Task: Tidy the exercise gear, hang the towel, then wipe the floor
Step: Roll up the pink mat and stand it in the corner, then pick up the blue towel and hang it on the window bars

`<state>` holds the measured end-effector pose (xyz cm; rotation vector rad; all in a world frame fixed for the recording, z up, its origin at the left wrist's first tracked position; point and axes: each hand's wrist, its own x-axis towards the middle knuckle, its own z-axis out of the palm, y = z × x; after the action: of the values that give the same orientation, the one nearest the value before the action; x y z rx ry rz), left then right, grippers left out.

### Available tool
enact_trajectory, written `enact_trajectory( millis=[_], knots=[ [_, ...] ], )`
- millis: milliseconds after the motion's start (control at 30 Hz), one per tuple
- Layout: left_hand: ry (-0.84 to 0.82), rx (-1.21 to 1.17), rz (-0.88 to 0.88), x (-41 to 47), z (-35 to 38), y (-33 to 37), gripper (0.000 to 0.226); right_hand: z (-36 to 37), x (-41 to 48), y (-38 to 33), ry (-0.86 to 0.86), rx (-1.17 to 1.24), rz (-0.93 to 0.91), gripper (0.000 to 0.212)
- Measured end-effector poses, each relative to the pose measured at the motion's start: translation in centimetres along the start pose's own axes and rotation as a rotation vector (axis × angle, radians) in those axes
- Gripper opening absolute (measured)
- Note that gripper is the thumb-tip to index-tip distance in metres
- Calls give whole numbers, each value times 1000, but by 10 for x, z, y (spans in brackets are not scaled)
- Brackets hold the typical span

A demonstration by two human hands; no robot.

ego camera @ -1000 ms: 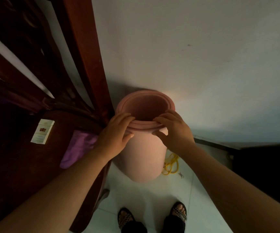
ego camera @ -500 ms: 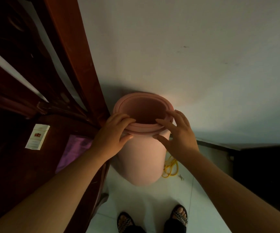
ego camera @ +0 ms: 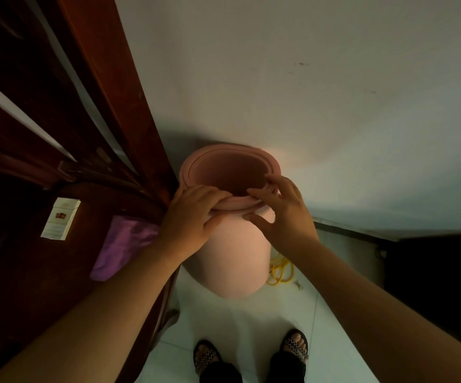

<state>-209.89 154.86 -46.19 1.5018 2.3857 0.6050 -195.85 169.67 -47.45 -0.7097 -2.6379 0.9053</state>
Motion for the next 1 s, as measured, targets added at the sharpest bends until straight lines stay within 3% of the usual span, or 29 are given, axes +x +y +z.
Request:
enact_trajectory(
  millis=[400,767,1000],
  knots=[
    [-118,45,-133,-17,-30,32,47,-41,-12,-21,-178,-102,113,60],
    [-178,-48,-197,-53,-108,127,50,-156,-74,-92,-392,-66,203,56],
    [-223,-15,-6,-72,-158,199,52,-236,-139,-151,-368,-110,252,58]
  ],
)
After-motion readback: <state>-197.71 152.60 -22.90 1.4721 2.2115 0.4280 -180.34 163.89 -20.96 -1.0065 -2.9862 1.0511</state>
